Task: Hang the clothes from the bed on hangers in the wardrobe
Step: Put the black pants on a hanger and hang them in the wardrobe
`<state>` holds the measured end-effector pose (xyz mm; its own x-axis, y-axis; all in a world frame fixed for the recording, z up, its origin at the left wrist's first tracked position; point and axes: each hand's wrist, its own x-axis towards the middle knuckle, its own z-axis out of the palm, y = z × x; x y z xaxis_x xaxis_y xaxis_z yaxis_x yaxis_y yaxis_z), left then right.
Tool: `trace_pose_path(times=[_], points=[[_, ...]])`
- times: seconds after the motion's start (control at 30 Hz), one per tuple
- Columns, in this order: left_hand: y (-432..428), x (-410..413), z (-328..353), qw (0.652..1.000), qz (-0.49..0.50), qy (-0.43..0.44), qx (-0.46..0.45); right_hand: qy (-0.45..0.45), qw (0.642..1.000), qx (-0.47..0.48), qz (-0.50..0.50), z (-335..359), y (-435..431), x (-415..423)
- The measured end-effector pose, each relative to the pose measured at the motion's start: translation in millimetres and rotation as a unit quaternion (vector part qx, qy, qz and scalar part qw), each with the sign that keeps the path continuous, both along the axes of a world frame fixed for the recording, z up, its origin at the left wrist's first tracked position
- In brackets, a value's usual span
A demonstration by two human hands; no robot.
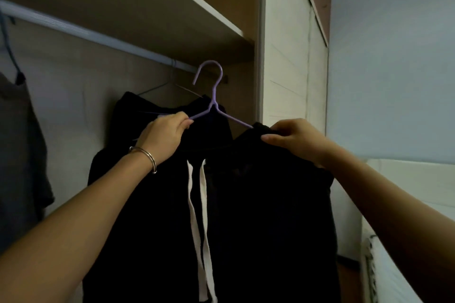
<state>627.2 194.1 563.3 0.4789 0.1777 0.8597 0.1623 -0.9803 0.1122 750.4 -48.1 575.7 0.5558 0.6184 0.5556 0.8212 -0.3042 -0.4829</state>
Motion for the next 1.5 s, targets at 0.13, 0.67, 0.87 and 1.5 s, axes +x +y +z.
trace_pose_path(times=[0.13,0.67,0.87,1.5], points=[[24.3,3.2,-3.0,0.997,0.077,0.004,-0.017,-0.011,0.998,0.010,0.055,6.8,35.3,29.5],[120.7,13.6,25.4,0.987,0.160,-0.013,-0.030,0.035,0.980,-0.106,0.164,32.7,120.7,70.1],[175.8,36.9,53.7,0.979,0.180,-0.078,-0.049,0.140,0.968,-0.009,0.207,57.5,165.1,56.0],[194.3,125.1,90.6,0.940,-0.018,-0.020,-0.341,0.203,0.964,0.085,0.149,134.0,290.9,83.1]])
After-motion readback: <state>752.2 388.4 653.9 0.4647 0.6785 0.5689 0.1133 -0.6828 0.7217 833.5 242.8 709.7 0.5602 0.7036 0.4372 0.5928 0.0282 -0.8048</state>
